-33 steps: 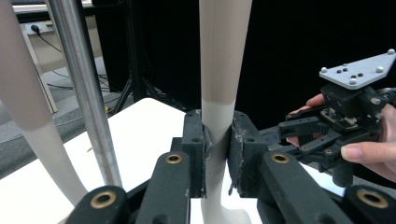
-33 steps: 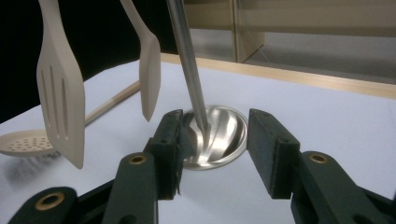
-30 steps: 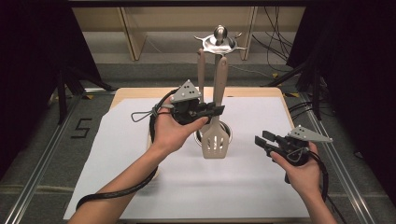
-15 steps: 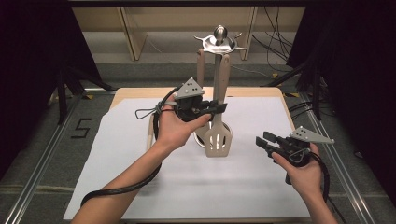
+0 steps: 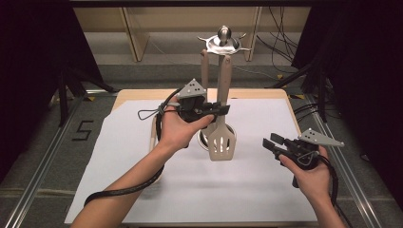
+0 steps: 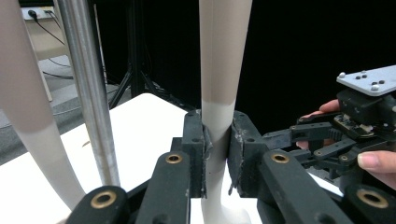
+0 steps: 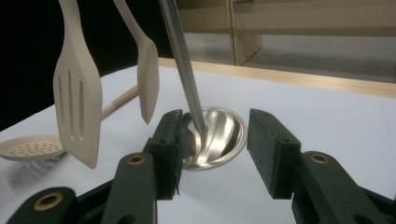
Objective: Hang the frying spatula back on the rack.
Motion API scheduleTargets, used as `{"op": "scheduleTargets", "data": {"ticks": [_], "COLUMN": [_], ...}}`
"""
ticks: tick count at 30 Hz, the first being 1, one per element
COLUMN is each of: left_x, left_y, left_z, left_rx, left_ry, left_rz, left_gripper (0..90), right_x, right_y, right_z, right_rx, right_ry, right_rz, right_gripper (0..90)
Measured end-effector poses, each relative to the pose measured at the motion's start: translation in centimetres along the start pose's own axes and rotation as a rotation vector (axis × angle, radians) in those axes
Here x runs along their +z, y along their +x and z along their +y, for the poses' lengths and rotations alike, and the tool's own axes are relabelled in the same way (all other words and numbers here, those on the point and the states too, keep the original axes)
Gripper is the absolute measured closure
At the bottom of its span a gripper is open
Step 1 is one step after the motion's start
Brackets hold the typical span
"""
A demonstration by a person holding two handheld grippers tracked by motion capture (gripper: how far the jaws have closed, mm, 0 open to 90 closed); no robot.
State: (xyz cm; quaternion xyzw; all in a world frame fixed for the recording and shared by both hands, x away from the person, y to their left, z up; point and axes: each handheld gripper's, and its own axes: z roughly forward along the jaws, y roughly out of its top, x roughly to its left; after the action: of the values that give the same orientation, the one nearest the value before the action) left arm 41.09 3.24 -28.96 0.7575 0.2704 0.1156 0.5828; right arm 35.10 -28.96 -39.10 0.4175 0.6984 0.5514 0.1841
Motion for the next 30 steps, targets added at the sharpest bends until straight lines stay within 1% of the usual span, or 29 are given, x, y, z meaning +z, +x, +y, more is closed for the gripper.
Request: {"op": "scheduleTargets", "data": {"ticks": [1,2,3,4,5,6,8,9,11,12,13,14,15,16,17,18,19,20,21,22,23,26,27,29,30], "left_x": [0.1,0.2,0.3,0.3,0.3,0.4,0.4,0.5,0.6,0.6,0.6,0.6,0.7,0.8,0.9,1.0,1.0,1.1,1.1,1.2,1.2,1.3,1.4,1.5,1.6], "left_y": [0.0,0.0,0.0,0.1,0.1,0.1,0.2,0.2,0.2,0.3,0.3,0.4,0.5,0.5,0.6,0.7,0.9,1.0,1.2,1.3,1.3,1.4,1.4,1.5,1.5], "left_z": [0.0,0.0,0.0,0.0,0.0,0.0,0.0,0.0,0.1,0.1,0.1,0.1,0.1,0.2,0.2,0.1,0.1,0.1,0.0,-0.1,-0.1,0.0,0.0,-0.1,-0.1], "left_rx": [0.006,0.004,-0.004,-0.005,-0.005,-0.006,-0.006,-0.007,-0.007,-0.01,-0.008,-0.012,-0.012,-0.013,-0.016,-0.019,-0.032,-0.043,-0.049,-0.048,-0.045,-0.044,-0.043,-0.046,-0.047], "left_ry": [0.003,0.003,0.002,0.001,0.001,0.001,0.007,0.007,0.004,0.005,0.008,0.007,0.01,0.01,0.012,0.013,0.012,0.01,0.011,0.012,0.014,0.014,0.015,0.013,0.011], "left_rz": [0.001,0.001,0.003,0.004,0.007,0.007,0.009,0.01,0.013,0.015,0.016,0.018,0.018,0.019,0.021,0.019,0.018,0.016,0.019,0.021,0.024,0.028,0.028,0.029,0.029], "left_gripper": [77.9,77.9,77.9,77.9,77.9,77.9,77.9,77.9,77.9,77.9,77.9,77.9,77.8,77.8,77.8,77.9,77.8,77.8,77.8,77.8,77.7,77.7,77.7,77.6,77.5], "right_x": [0.0,0.1,0.1,0.2,0.2,0.3,0.4,0.5,0.3,0.4,0.1,0.2,0.1,0.0,0.1,0.1,0.1,0.1,0.1,0.2,0.2,0.3,0.3,0.3,0.2], "right_y": [0.0,0.3,0.2,0.0,-0.1,0.0,-0.1,-0.3,0.0,-0.2,0.0,-0.2,0.1,0.1,0.0,0.1,0.1,0.1,0.3,0.2,0.2,0.2,0.1,0.1,0.2], "right_z": [0.1,0.1,0.2,0.2,0.2,0.2,0.2,0.2,0.2,0.1,0.2,0.3,0.3,0.3,0.4,0.4,0.5,0.5,0.5,0.6,0.6,0.5,0.5,0.4,0.4], "right_rx": [-0.01,0.024,0.013,-0.011,-0.019,0.001,0.0,-0.028,0.023,-0.006,0.016,-0.014,0.023,0.017,0.0,0.013,-0.003,0.0,0.015,-0.011,0.002,-0.019,-0.023,-0.019,-0.008], "right_ry": [-0.001,-0.015,-0.015,-0.009,-0.009,0.001,0.003,-0.004,0.01,-0.007,0.007,-0.008,0.002,0.004,-0.003,-0.005,-0.009,-0.004,-0.002,-0.011,-0.005,-0.009,0.0,0.003,0.005], "right_rz": [-0.01,-0.016,-0.011,-0.003,0.007,0.006,0.02,0.013,0.016,0.023,0.015,0.018,0.017,0.017,0.013,0.01,0.009,0.012,0.011,0.013,0.017,0.011,0.007,0.011,0.011], "right_gripper": [56.7,56.7,56.7,56.7,56.7,56.7,56.7,56.6,56.7,56.6,56.6,56.6,56.6,56.7,56.6,56.6,56.7,56.7,56.6,56.6,56.6,56.6,56.6,56.6,56.6]}}
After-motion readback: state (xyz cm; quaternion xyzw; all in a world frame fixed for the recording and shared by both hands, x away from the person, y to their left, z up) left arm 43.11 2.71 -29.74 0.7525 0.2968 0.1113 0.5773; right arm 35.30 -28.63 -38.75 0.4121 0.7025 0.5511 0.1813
